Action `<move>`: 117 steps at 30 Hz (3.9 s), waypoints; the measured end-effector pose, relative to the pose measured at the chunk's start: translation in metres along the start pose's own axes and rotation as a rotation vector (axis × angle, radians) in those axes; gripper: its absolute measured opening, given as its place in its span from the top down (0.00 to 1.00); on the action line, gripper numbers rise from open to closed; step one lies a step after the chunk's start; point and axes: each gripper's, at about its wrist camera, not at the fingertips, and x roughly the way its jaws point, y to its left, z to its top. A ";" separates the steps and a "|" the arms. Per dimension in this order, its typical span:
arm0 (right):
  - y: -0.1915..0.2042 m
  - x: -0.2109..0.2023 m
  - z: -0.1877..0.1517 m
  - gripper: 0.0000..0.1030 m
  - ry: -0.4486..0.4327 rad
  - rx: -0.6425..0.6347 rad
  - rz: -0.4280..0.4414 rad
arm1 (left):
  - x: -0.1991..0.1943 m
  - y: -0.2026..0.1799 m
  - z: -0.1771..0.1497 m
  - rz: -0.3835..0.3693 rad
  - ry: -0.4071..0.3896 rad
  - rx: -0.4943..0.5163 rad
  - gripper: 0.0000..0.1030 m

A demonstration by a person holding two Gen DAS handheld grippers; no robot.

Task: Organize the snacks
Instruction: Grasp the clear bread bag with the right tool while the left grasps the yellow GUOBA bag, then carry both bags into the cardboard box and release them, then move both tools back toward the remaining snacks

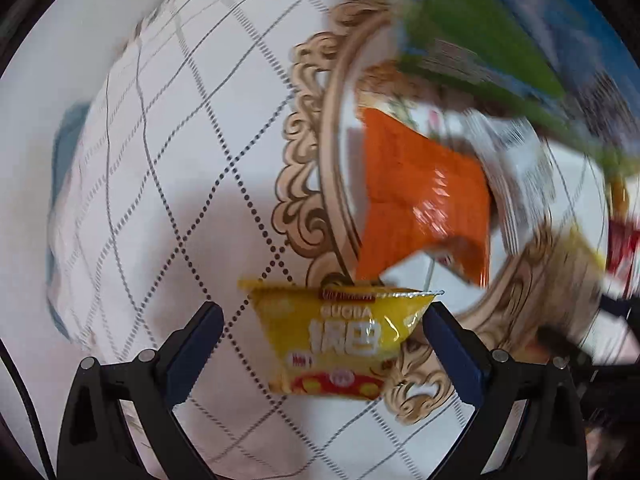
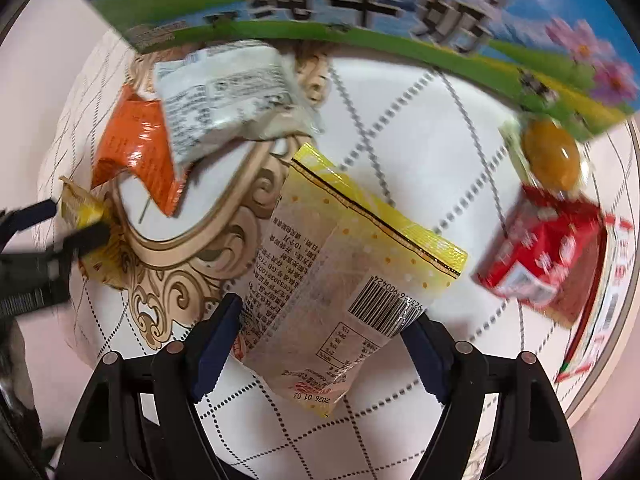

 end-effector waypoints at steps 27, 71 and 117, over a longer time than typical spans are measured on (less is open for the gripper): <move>0.028 0.031 -0.025 0.39 -0.001 -0.044 0.040 | 0.034 -0.023 -0.070 -0.104 0.124 -0.092 0.50; -0.131 -0.200 0.123 0.54 -0.312 0.161 0.055 | -0.133 -0.139 0.172 -0.238 -0.047 0.134 0.56; -0.130 -0.223 0.069 0.08 -0.416 0.180 -0.060 | -0.207 -0.147 0.078 -0.110 -0.470 0.178 0.11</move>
